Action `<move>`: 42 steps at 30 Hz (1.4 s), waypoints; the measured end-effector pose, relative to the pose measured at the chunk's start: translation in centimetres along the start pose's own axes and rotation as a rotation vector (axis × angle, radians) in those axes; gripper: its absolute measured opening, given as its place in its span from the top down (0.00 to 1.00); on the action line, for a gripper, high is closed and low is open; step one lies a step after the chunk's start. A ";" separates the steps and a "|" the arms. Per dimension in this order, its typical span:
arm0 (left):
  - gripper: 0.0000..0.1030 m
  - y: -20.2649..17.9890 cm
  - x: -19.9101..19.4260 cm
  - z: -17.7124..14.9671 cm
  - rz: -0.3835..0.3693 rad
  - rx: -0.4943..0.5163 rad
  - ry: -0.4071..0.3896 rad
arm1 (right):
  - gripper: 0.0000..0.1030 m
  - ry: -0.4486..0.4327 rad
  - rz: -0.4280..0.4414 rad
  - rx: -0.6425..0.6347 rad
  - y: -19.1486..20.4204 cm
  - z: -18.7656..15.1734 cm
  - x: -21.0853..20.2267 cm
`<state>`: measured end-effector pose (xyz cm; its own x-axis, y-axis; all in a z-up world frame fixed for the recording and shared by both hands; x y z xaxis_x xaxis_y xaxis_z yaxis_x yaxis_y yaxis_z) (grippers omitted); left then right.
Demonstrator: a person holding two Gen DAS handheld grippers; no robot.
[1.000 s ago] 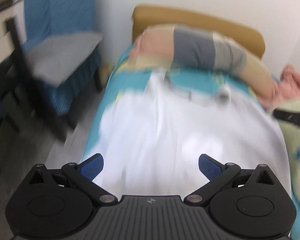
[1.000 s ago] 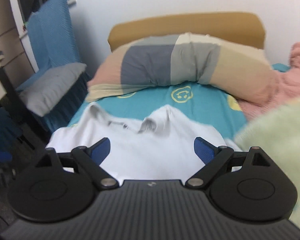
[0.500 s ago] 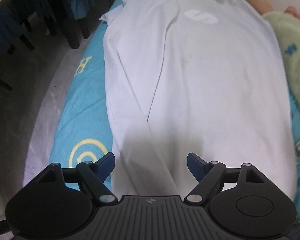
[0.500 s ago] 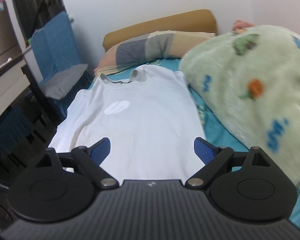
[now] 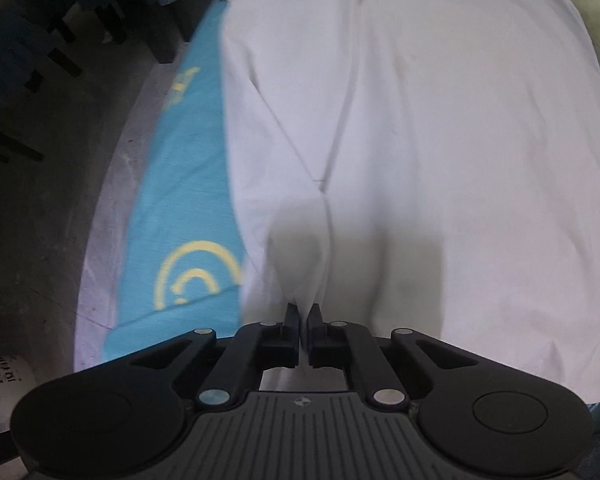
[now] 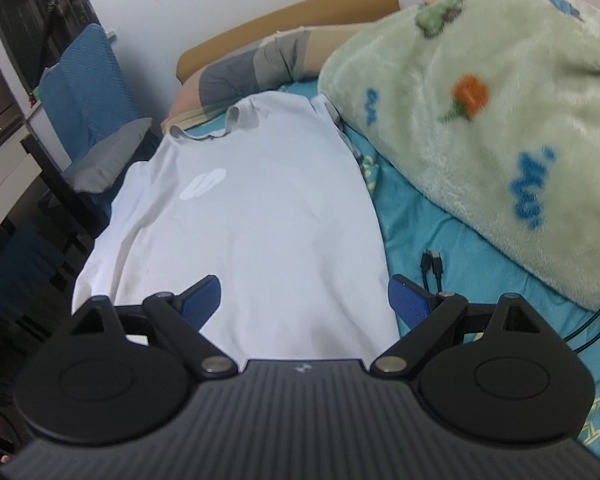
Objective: Fold clothes
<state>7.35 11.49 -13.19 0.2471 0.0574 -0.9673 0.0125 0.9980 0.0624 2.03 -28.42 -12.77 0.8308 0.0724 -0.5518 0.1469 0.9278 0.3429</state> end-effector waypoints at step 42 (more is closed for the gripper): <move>0.51 15.8 20.7 27.0 -0.616 -0.572 -0.612 | 0.11 -0.016 0.102 -0.234 8.3 -3.4 14.0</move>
<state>38.85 27.69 -25.59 0.8053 -0.3314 -0.4916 -0.1181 0.7228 -0.6809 13.06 -18.46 -20.29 0.8439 0.1656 -0.5104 -0.0646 0.9756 0.2098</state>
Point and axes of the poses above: each gripper's, at about its wrist camera, not at the fingertips, and x roughly the way its jaws point, y to its left, z to its top, the point moved 1 cm from there along x, roughly the way its jaws point, and after that the axes turned 7 degrees about -y, right-handed, at the moved point
